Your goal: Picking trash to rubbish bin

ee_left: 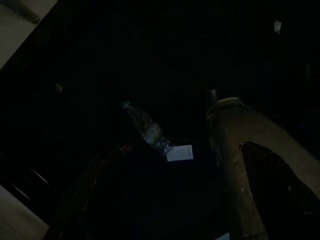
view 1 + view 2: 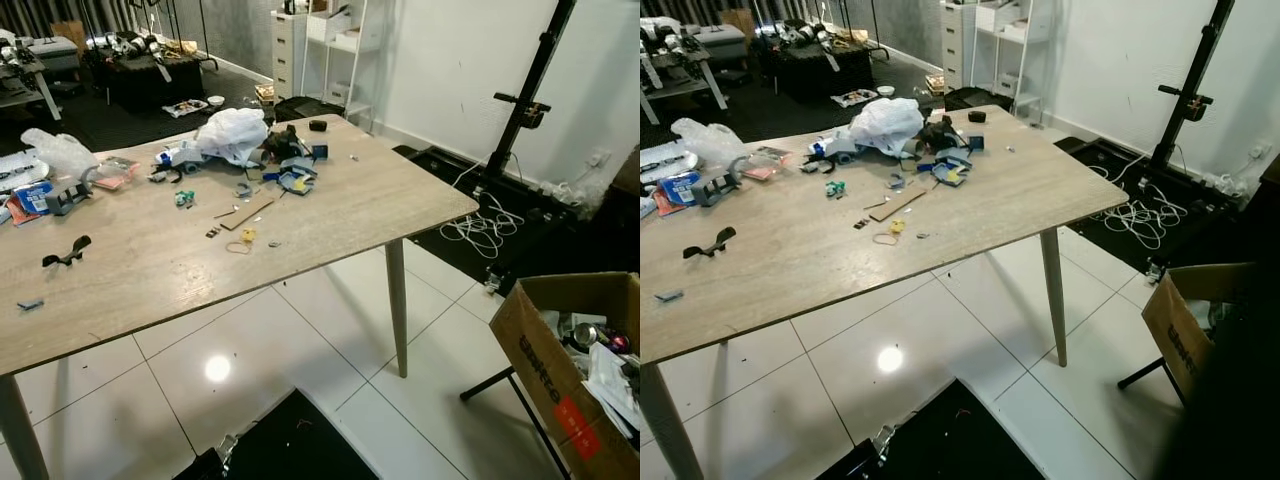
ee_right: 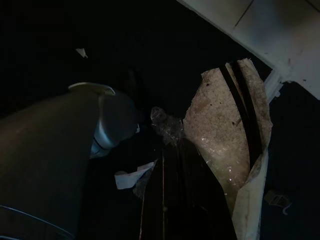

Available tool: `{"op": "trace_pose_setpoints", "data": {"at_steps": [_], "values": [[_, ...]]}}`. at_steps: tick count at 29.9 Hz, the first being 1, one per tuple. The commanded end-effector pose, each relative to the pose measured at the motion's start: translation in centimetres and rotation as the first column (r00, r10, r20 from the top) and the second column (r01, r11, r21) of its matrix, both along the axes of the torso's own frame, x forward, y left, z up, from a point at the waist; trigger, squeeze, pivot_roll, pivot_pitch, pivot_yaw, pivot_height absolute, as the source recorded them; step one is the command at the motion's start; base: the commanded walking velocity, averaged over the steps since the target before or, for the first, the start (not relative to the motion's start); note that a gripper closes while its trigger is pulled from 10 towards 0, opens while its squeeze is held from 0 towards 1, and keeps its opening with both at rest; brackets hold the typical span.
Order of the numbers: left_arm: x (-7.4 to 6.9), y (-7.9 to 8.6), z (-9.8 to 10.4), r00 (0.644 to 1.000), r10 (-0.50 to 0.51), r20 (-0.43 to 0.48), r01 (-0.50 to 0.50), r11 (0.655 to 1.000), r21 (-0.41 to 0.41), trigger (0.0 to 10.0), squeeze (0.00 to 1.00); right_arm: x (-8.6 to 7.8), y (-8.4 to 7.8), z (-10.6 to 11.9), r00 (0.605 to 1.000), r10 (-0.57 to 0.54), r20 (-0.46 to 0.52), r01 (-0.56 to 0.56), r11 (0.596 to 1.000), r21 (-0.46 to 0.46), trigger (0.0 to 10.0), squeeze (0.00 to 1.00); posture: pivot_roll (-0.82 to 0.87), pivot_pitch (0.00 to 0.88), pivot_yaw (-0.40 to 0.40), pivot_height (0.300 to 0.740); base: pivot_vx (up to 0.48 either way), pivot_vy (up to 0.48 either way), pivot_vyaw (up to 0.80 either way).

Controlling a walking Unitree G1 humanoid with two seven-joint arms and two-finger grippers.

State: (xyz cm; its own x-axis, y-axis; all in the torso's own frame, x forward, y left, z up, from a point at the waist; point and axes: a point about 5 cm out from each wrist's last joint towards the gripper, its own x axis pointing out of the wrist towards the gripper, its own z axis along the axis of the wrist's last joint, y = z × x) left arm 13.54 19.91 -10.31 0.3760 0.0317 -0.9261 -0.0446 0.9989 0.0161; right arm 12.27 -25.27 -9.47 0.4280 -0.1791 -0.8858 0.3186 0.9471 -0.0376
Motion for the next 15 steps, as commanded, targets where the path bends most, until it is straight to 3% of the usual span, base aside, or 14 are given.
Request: {"op": "trace_pose_setpoints", "data": {"at_steps": [1, 13, 15], "values": [[-0.94, -0.19, -0.34, 0.999, 0.010, -0.034, -0.010, 1.000, -0.009, 10.0, 0.00, -0.82, 0.08, -0.29, 1.000, -0.011, -0.028, 0.012, 1.000, 0.008, 10.0, 0.00, -0.15, 0.079, 0.024, 0.740, 0.000, 0.000, 0.00], [-0.96, -0.28, -0.36, 0.999, 0.004, -0.036, -0.004, 1.000, -0.012, 10.0, 0.00, -1.03, 0.03, -0.35, 0.999, -0.016, -0.036, 0.016, 1.000, -0.001, 10.0, 0.00, -0.15, 0.082, 0.029, 0.740, 0.000, 0.000, 0.00], [-0.96, -0.29, -0.36, 0.999, 0.005, -0.034, -0.005, 1.000, -0.014, 10.0, 0.00, -0.99, -0.02, -0.32, 0.999, -0.006, -0.037, 0.005, 1.000, -0.014, 10.0, 0.00, -0.15, 0.083, 0.030, 0.740, 0.000, 0.000, -0.71]]}}
